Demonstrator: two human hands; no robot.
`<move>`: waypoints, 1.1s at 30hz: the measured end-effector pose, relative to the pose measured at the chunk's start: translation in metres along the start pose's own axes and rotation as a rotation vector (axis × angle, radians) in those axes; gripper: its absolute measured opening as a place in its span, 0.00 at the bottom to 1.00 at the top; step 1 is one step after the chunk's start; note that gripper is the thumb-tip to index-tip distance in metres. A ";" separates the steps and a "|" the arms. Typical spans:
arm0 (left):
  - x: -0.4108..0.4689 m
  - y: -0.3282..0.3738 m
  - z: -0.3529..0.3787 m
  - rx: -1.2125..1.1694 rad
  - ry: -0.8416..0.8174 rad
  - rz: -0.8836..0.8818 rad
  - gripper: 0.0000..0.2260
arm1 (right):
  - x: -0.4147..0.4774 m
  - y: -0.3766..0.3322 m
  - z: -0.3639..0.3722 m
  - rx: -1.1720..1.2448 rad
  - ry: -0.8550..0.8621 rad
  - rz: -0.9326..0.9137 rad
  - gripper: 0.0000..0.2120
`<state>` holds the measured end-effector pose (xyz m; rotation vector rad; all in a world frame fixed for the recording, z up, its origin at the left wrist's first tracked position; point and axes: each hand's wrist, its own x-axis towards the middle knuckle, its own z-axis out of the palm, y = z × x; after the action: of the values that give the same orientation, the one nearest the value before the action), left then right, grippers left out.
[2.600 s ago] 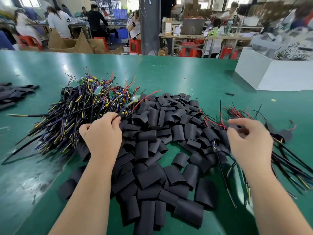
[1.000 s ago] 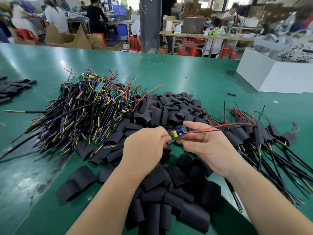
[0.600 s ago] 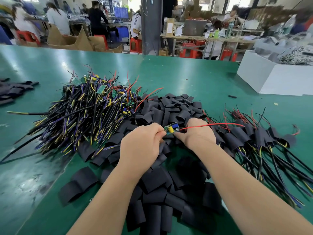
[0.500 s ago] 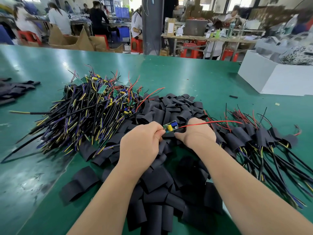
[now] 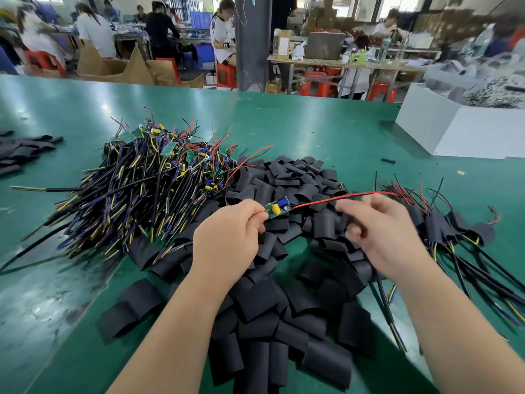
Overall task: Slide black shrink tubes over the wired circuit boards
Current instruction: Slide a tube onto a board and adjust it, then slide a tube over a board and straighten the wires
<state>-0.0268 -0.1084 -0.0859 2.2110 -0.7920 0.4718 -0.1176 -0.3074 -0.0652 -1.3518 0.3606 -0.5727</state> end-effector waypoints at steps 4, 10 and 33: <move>-0.001 -0.003 0.000 -0.024 0.012 0.002 0.06 | -0.011 -0.007 -0.026 0.345 0.017 -0.018 0.11; 0.000 -0.005 0.001 -0.031 0.030 -0.018 0.07 | -0.016 -0.012 -0.043 0.508 0.081 -0.146 0.05; -0.003 0.000 0.000 -0.018 -0.029 -0.010 0.07 | -0.025 -0.012 -0.027 0.419 -0.036 -0.199 0.12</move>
<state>-0.0292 -0.1076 -0.0878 2.2081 -0.7975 0.4274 -0.1548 -0.3159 -0.0610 -0.9961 0.0678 -0.7418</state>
